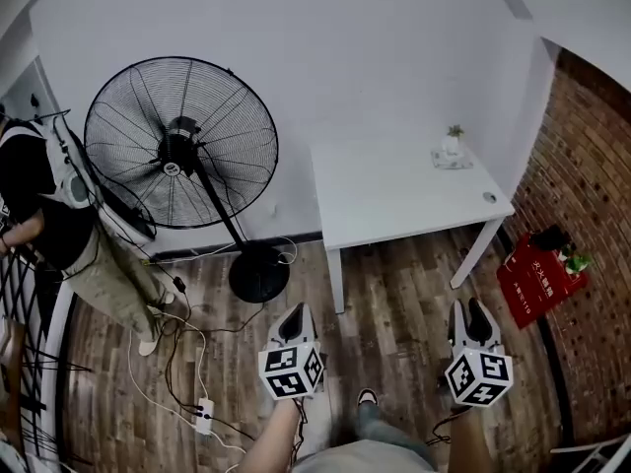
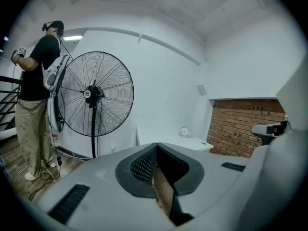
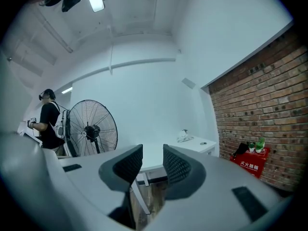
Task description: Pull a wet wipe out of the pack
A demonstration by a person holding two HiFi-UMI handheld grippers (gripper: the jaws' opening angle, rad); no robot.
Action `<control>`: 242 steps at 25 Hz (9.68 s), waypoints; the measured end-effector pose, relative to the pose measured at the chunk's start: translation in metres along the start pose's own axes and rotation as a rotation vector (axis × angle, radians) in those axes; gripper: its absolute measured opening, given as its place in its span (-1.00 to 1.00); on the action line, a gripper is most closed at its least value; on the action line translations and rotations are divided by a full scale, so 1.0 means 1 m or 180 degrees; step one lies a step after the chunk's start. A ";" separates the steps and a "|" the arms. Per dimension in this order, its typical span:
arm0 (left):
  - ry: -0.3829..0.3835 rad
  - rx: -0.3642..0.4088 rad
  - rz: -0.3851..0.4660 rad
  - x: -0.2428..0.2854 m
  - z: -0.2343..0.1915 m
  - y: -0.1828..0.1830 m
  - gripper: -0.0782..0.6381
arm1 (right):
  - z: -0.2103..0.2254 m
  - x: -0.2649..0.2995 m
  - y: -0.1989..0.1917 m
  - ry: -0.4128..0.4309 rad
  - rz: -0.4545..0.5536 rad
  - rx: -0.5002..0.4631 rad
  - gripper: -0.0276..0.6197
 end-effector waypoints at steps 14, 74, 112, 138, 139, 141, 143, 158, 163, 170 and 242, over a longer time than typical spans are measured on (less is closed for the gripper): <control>-0.0035 -0.0044 -0.0013 0.162 -0.002 0.032 -0.78 | 0.036 0.152 0.037 -0.0010 -0.0007 -0.0007 -0.51; -0.0565 0.0101 -0.0475 0.638 0.087 0.082 -0.78 | 0.223 0.541 0.093 -0.0411 -0.0325 0.0148 -0.52; 0.0383 -0.0208 -0.0681 0.651 0.074 0.030 -0.78 | 0.244 0.704 0.066 0.1132 -0.1408 -0.1189 -0.55; 0.0852 -0.0347 -0.0639 0.648 0.078 0.022 -0.78 | 0.234 0.779 0.028 0.2014 -0.1952 -0.2646 -0.58; 0.0872 -0.0331 -0.0647 0.647 0.078 0.021 -0.78 | 0.233 0.782 0.026 0.2050 -0.1968 -0.2688 -0.58; 0.0912 -0.0289 -0.0670 0.646 0.079 0.021 -0.78 | 0.233 0.787 0.022 0.2117 -0.1990 -0.2751 -0.59; 0.0955 -0.0270 -0.0688 0.645 0.079 0.020 -0.78 | 0.232 0.791 0.018 0.2190 -0.1992 -0.2827 -0.59; 0.1089 -0.0314 -0.0742 0.645 0.076 0.020 -0.78 | 0.227 0.809 -0.010 0.2653 -0.2429 -0.2996 -0.59; 0.1081 -0.0346 -0.0811 0.650 0.076 0.014 -0.78 | 0.226 0.812 -0.015 0.2716 -0.2531 -0.2921 -0.60; 0.1051 -0.0353 -0.0862 0.658 0.075 0.012 -0.78 | 0.226 0.812 -0.022 0.2785 -0.2657 -0.2877 -0.63; 0.1086 -0.0470 -0.0754 0.635 0.058 0.021 -0.78 | 0.222 0.820 -0.010 0.2134 -0.2676 -0.2094 -0.90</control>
Point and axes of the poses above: the fingertips, and each gripper's own axes: x forward along the fingers, z to its right, y out of its top, the point moved 5 cm from there along -x, backward along the fingers, and after that the axes turned 8 degrees about -y, right-handed, at the moved point
